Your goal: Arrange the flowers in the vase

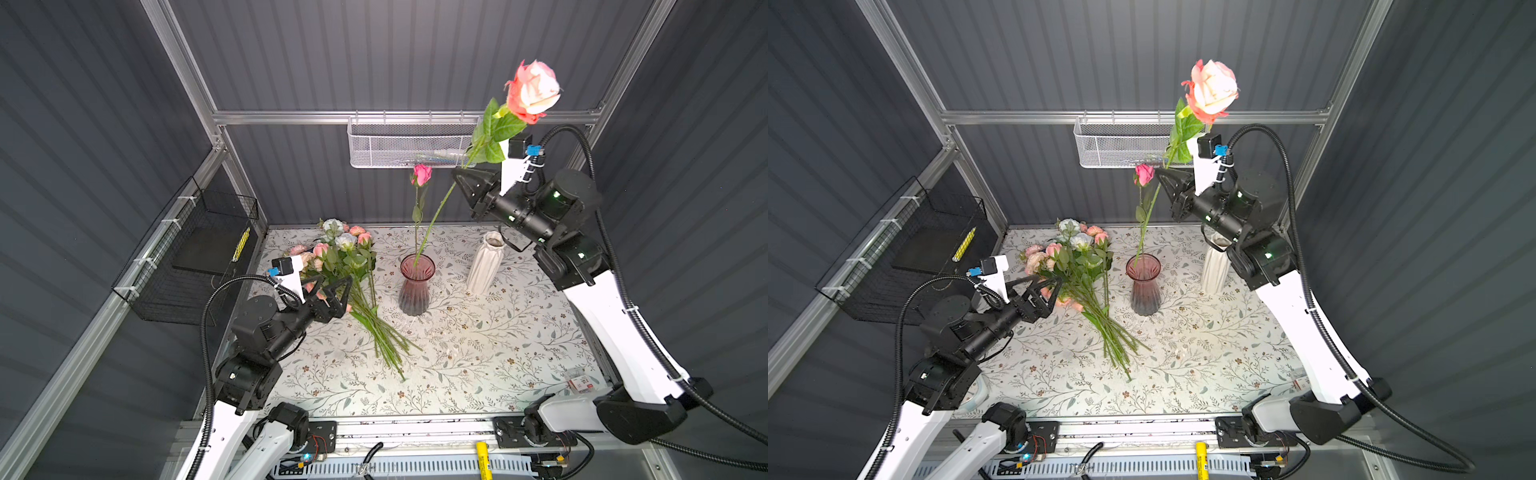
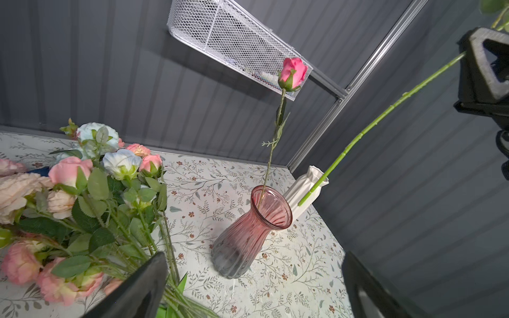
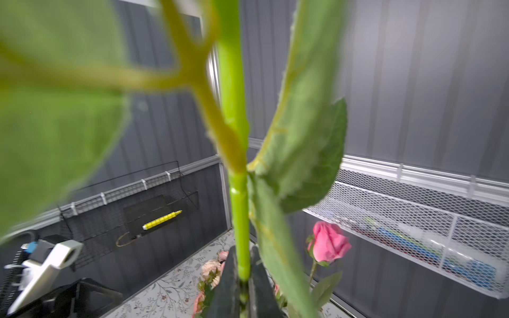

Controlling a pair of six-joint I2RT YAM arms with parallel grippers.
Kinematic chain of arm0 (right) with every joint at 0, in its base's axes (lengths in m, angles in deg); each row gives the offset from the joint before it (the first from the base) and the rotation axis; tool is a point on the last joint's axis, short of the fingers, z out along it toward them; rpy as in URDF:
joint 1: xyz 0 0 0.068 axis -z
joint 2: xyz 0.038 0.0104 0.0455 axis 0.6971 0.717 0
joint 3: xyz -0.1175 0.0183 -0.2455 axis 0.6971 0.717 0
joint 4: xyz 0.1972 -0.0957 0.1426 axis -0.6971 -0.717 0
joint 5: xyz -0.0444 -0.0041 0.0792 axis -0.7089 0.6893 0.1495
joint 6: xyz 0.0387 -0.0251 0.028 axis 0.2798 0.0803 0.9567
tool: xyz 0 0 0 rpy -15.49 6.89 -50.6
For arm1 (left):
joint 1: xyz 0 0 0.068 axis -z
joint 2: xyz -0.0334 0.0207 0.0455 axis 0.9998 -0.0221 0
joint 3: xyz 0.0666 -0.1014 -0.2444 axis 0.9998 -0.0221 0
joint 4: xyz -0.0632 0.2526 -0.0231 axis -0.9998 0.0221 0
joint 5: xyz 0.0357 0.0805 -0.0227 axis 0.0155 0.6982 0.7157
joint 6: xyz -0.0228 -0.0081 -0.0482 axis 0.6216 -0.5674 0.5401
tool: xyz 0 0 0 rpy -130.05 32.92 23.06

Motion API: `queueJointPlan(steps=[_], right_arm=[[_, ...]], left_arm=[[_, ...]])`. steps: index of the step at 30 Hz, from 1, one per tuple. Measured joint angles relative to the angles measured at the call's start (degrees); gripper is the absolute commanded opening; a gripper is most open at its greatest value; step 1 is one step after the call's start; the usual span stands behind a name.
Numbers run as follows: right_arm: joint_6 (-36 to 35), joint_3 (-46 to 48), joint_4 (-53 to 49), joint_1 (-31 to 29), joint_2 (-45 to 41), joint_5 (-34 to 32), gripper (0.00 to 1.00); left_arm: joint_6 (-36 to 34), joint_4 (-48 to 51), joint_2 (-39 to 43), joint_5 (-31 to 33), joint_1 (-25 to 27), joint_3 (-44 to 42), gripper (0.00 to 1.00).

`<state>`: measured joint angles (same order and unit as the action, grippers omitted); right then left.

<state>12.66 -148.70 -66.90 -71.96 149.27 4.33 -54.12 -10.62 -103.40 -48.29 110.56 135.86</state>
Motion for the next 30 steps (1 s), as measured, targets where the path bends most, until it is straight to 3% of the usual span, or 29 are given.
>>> queueJointPlan(steps=[9, 12, 14, 16, 18, 26, 30], right_arm=[[-2.91, 6.99, 0.70, -0.02, 7.63, -1.90, 0.02], [-2.43, 10.80, 0.61, -0.35, 8.09, -1.86, 0.14], [-1.22, 12.04, 0.15, -0.83, 8.55, -1.84, 0.29], [0.28, 12.39, -0.74, -1.33, 9.18, -1.40, 0.50], [1.51, 12.79, -1.62, -1.64, 9.51, -0.44, 0.58], [5.40, 20.28, -1.60, -1.79, 4.00, 2.36, 0.71], [7.85, 26.75, 1.03, -1.79, -3.43, 2.95, 0.72]], left_arm=[[0.00, 0.81, -0.02, 1.03, 0.00, -1.27, 1.00], [0.04, 0.81, -0.24, 1.29, 0.00, -1.81, 1.00], [0.24, 0.79, -0.55, 1.53, 0.00, -2.36, 1.00], [0.52, 0.81, -0.94, 1.75, 0.00, -3.13, 1.00], [0.96, 0.81, -1.57, 1.92, 0.02, -3.72, 1.00], [2.60, 0.81, -5.03, 2.47, 0.00, -3.85, 0.99], [3.50, 0.85, -6.97, 4.72, 0.00, -3.82, 0.87]])
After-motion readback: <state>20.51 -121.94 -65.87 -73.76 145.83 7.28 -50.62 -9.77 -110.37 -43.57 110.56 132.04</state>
